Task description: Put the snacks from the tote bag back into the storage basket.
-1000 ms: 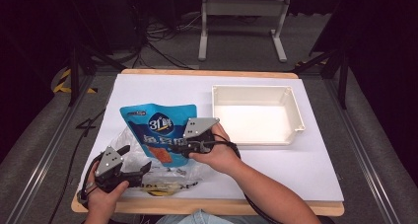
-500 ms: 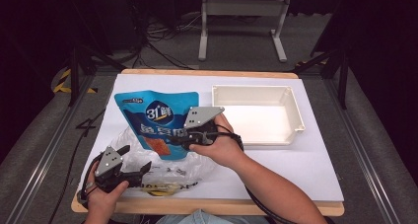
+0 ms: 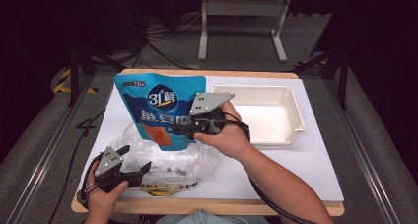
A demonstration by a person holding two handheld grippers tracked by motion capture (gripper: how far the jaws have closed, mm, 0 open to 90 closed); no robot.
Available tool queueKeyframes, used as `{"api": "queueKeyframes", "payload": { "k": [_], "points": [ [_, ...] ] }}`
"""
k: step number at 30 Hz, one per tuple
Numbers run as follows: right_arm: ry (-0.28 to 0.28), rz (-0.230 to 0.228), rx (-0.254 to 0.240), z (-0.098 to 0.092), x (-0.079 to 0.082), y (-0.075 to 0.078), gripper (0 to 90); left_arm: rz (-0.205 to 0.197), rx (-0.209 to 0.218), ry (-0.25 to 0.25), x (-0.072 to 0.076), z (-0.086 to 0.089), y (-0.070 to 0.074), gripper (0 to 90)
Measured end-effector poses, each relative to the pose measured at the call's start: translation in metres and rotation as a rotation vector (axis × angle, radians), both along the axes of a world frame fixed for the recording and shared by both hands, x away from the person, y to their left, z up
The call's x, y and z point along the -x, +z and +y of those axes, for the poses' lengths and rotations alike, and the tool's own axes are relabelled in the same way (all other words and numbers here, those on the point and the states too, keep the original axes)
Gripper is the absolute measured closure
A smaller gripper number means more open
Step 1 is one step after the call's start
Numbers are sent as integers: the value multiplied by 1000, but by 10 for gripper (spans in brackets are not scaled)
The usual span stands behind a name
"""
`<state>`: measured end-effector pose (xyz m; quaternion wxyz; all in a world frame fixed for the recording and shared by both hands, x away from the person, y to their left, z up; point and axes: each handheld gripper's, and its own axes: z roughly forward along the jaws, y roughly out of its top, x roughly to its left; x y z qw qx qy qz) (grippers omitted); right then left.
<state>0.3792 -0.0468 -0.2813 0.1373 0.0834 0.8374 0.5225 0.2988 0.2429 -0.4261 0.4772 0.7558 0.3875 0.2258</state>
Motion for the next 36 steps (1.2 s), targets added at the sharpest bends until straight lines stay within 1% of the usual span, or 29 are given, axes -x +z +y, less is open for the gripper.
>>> {"api": "queueKeyframes", "payload": {
  "k": [8, 12, 16, 21, 27, 31, 32, 33, 36],
  "points": [
    [-20, -13, 2, -11, -4, 18, 582, 2, 0, 2, 0, 0, 0, 100],
    [-29, -16, 1, -15, -6, 23, 582, 4, -5, 7, -1, 0, 0, 100],
    [-48, -21, 13, -20, -8, 25, 582, 4, -1, 6, 0, 1, 0, 100],
    [-91, -23, 4, -38, -17, 30, 582, 6, -5, 5, -1, 0, -1, 100],
    [-143, -34, 17, -58, -27, 37, 582, 9, -4, 6, -1, -1, -1, 100],
    [-176, -31, 23, -72, -33, 38, 582, 11, -5, 5, -1, -1, -1, 100],
    [-176, -31, 23, -72, -33, 38, 582, 11, -5, 5, -1, -1, -1, 100],
    [-191, -32, 26, -80, -37, 38, 582, 13, -5, 4, -1, -1, -1, 100],
    [-211, -31, 26, -88, -41, 39, 581, 14, -5, 4, -1, -1, -1, 100]
  ]
}}
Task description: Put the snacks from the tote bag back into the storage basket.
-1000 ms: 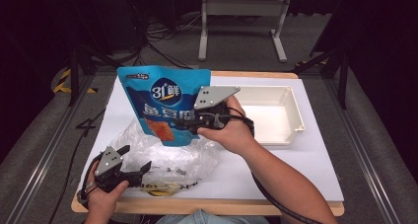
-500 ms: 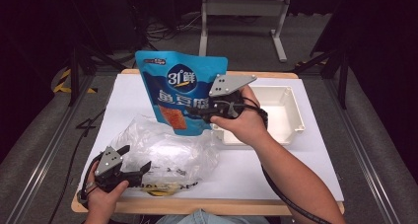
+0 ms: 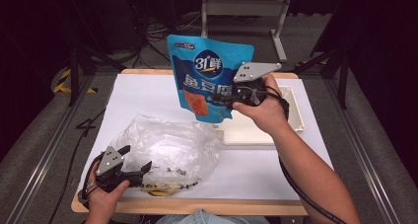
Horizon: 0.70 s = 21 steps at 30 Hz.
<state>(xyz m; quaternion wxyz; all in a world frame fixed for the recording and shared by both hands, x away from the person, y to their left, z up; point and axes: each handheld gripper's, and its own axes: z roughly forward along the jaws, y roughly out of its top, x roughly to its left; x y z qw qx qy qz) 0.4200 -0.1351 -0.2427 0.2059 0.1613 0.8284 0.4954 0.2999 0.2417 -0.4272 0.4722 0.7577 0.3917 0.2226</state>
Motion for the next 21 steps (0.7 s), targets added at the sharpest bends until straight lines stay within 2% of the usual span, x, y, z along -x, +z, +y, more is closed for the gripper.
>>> {"api": "queueKeyframes", "payload": {
  "k": [8, 13, 16, 21],
  "points": [
    [-50, -1, -6, -18, -9, 2, 582, -4, -1, 5, 0, 0, 0, 100],
    [-99, -1, -13, -38, -20, 2, 581, -4, -1, 5, 0, 0, 0, 100],
    [-92, -46, -4, -47, -25, 1, 581, -3, -2, 5, 0, 0, 0, 100],
    [-109, -38, -23, -60, -32, -4, 581, -4, -4, 6, 0, 0, 0, 100]
  ]
}}
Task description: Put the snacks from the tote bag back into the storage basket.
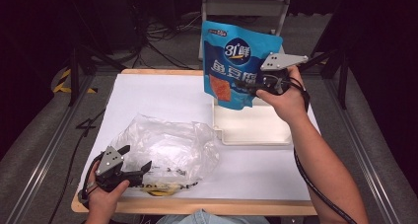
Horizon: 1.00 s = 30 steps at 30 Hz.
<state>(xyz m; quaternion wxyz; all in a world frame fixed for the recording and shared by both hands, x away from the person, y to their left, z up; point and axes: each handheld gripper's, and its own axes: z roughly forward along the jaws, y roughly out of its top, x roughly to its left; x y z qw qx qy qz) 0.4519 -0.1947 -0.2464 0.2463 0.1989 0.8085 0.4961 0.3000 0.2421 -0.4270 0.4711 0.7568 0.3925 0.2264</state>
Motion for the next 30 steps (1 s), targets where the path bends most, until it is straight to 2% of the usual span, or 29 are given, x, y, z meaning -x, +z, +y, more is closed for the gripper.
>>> {"api": "queueKeyframes", "payload": {
  "k": [5, 8, 13, 23, 30],
  "points": [
    [-49, 19, 1, -14, -10, -11, 581, 1, 2, 0, 0, 0, 0, 100],
    [-69, 14, 9, -21, -16, -18, 580, -2, 2, 4, 0, 0, 0, 100],
    [-73, 27, 12, -26, -23, -27, 581, 1, 3, 3, 0, 0, 0, 100],
    [-98, 65, 32, -33, -34, -63, 580, -2, 3, 4, 0, 0, 0, 100],
    [-110, 87, 27, -36, -40, -77, 579, 1, 2, 3, 0, 0, 0, 100]
  ]
}}
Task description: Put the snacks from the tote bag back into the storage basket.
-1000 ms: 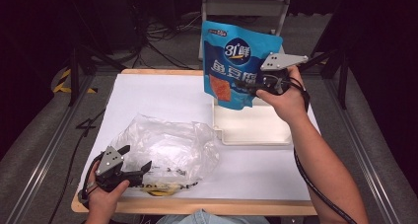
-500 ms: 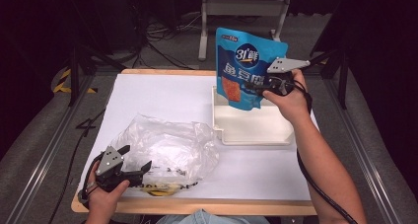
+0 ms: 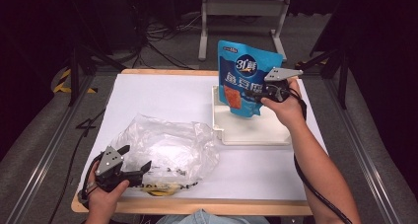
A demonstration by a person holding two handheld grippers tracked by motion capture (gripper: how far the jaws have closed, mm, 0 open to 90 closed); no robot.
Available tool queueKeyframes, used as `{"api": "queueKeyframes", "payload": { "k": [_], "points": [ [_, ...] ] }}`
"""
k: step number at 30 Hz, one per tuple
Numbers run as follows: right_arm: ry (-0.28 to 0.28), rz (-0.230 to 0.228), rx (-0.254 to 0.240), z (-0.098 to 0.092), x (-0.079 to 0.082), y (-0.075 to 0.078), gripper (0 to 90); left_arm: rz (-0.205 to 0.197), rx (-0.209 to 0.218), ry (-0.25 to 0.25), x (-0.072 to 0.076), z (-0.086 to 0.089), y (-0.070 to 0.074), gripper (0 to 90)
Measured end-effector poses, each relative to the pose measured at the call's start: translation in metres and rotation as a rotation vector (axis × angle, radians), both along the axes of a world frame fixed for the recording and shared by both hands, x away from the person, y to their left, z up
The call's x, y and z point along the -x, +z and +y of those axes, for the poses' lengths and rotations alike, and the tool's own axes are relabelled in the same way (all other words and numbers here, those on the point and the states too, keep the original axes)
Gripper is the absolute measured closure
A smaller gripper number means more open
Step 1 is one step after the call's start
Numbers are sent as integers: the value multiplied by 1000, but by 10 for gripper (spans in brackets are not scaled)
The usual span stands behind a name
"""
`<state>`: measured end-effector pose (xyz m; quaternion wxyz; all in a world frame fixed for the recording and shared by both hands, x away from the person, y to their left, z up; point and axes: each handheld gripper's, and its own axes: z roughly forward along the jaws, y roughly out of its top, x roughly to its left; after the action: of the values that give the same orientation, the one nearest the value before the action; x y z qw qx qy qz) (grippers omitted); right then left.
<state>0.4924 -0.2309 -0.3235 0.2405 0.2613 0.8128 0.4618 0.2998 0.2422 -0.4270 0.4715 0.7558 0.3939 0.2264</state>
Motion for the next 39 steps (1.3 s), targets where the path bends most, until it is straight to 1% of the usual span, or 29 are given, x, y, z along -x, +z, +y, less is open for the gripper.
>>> {"api": "queueKeyframes", "payload": {
  "k": [1, 3, 5, 9, 11, 19, 25, 31, 33, 37, 39],
  "points": [
    [-3, 3, -1, -2, -2, -5, 579, 1, 1, 2, 0, 0, 0, 100],
    [-5, 5, -1, -2, -2, -6, 579, -1, 2, 3, 0, 0, 0, 100],
    [-5, 12, -2, -5, -4, -12, 579, -2, 4, 5, 0, 1, 0, 101],
    [-14, 14, -5, -7, -5, -16, 578, -2, 2, 3, 0, 1, 0, 100],
    [-17, 20, -16, -9, -6, -19, 577, -2, 0, 3, 0, 1, 0, 100],
    [-15, 35, -18, -11, -9, -29, 575, 0, 2, 3, 0, 1, 0, 100],
    [-20, 48, -6, -13, -11, -34, 570, 2, 5, 4, 0, 1, 0, 100],
    [-17, 50, -35, -17, -13, -39, 555, 1, 1, 3, 0, 1, 0, 100],
    [-20, 54, -37, -19, -13, -40, 543, 2, 0, 3, -1, 0, 0, 100],
    [-14, 47, -43, -23, -13, -43, 525, 2, -2, 3, -1, 0, 0, 100],
    [-14, 44, -38, -23, -13, -43, 522, 3, -1, 2, 0, 0, 0, 100]
  ]
}}
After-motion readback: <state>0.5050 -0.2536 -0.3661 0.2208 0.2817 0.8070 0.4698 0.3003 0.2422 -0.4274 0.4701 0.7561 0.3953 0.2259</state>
